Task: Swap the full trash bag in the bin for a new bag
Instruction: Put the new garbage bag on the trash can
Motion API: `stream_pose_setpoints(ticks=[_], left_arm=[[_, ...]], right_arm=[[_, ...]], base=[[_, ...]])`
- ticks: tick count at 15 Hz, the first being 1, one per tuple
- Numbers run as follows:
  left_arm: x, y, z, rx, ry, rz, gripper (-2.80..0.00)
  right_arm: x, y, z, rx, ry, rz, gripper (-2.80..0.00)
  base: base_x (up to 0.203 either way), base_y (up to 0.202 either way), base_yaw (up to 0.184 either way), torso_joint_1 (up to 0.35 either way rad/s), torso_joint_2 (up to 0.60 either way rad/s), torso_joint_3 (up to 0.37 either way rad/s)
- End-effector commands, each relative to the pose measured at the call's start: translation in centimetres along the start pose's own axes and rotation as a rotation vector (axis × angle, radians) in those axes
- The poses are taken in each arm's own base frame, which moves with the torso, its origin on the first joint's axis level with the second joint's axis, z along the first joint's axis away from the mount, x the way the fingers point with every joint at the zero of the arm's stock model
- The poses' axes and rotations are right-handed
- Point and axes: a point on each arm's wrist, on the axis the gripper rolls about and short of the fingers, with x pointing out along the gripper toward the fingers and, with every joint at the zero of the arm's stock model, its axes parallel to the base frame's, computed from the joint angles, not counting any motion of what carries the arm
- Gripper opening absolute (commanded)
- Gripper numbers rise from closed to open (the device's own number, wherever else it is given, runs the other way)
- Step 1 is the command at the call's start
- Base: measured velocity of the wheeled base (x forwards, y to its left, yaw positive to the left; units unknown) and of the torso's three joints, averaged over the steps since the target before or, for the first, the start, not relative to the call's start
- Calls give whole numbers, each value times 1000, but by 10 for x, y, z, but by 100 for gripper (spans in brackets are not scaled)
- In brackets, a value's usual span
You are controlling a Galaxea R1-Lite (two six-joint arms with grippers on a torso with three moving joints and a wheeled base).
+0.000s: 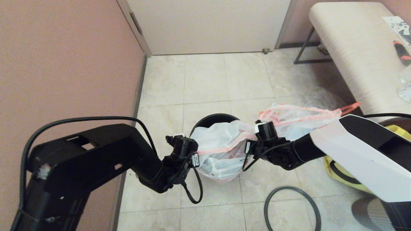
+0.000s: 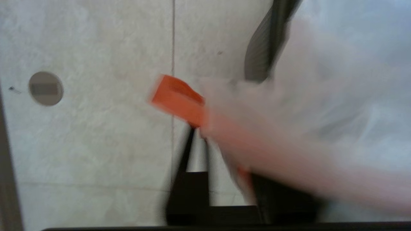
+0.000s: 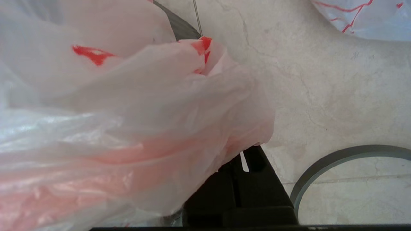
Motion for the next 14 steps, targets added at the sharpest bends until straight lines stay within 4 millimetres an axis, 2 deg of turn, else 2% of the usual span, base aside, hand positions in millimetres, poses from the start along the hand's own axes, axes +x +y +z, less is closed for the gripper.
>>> stream_pose_setpoints(ticks=[1, 4, 6, 8, 10, 12, 14], left_arm=[[-13, 5, 5, -4, -4, -7, 0], [-39, 25, -4, 15, 51, 6, 0], [-58, 35, -1, -23, 61, -8, 0], [-76, 38, 6, -104, 50, -38, 0], [-90, 31, 8, -115, 39, -77, 0], [-89, 23, 12, -118, 31, -109, 0], [-78, 12, 9, -125, 42, -126, 0]], right_arm=[[-1, 1, 1, 3, -3, 1, -280], [-2, 1, 2, 3, -12, -12, -280], [-3, 1, 2, 3, -14, -13, -280], [-2, 0, 2, 4, -13, -15, -280], [-1, -1, 1, 3, -11, -17, -280], [-1, 0, 1, 4, -12, -17, -280], [1, -1, 0, 3, -9, -18, -280]], base=[[0, 0, 0, 0, 0, 0], [0, 0, 0, 0, 0, 0], [0, 0, 0, 0, 0, 0], [0, 0, 0, 0, 0, 0], [0, 0, 0, 0, 0, 0], [0, 0, 0, 0, 0, 0], [0, 0, 0, 0, 0, 0]])
